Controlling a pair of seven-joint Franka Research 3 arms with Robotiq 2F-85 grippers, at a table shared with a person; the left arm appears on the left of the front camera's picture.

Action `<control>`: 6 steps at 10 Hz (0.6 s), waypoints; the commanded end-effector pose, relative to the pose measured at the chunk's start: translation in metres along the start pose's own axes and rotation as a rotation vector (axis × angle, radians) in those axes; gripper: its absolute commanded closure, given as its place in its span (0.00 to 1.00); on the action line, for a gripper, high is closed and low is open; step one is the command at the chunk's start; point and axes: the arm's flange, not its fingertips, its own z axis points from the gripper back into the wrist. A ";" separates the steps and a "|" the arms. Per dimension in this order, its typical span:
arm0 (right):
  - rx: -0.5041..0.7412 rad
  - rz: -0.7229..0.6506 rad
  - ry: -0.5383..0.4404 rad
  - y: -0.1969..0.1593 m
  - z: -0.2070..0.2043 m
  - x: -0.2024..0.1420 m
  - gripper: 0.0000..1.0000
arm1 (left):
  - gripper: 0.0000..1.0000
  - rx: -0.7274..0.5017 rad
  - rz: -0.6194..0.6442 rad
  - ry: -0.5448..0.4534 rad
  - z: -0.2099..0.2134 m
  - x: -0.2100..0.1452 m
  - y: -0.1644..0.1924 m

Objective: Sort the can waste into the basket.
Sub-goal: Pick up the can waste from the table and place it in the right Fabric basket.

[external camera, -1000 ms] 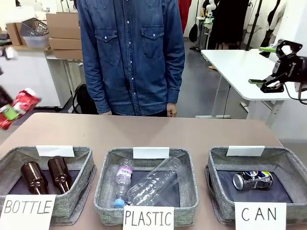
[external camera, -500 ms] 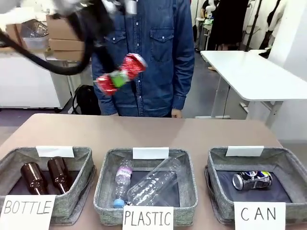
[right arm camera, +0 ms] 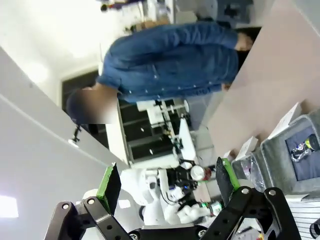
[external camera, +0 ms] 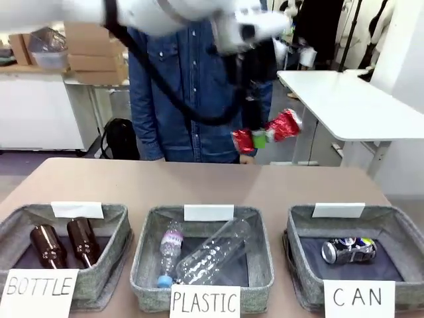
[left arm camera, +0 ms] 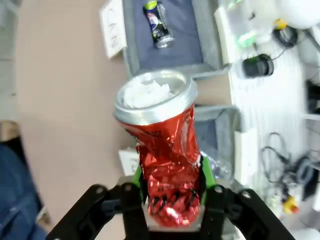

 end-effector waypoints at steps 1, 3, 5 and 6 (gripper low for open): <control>0.077 -0.021 -0.058 -0.017 0.005 0.019 0.00 | 0.54 -0.002 0.041 0.058 -0.014 0.052 -0.001; 0.000 0.000 0.000 0.000 0.000 0.000 0.00 | 0.54 -0.010 -0.035 0.248 -0.031 0.082 -0.010; 0.000 0.000 0.000 0.000 0.000 0.000 0.00 | 0.54 -0.031 0.012 0.045 -0.035 0.052 -0.018; 0.000 0.000 0.000 0.000 0.000 0.000 0.00 | 0.54 -0.031 0.012 0.045 -0.035 0.052 -0.018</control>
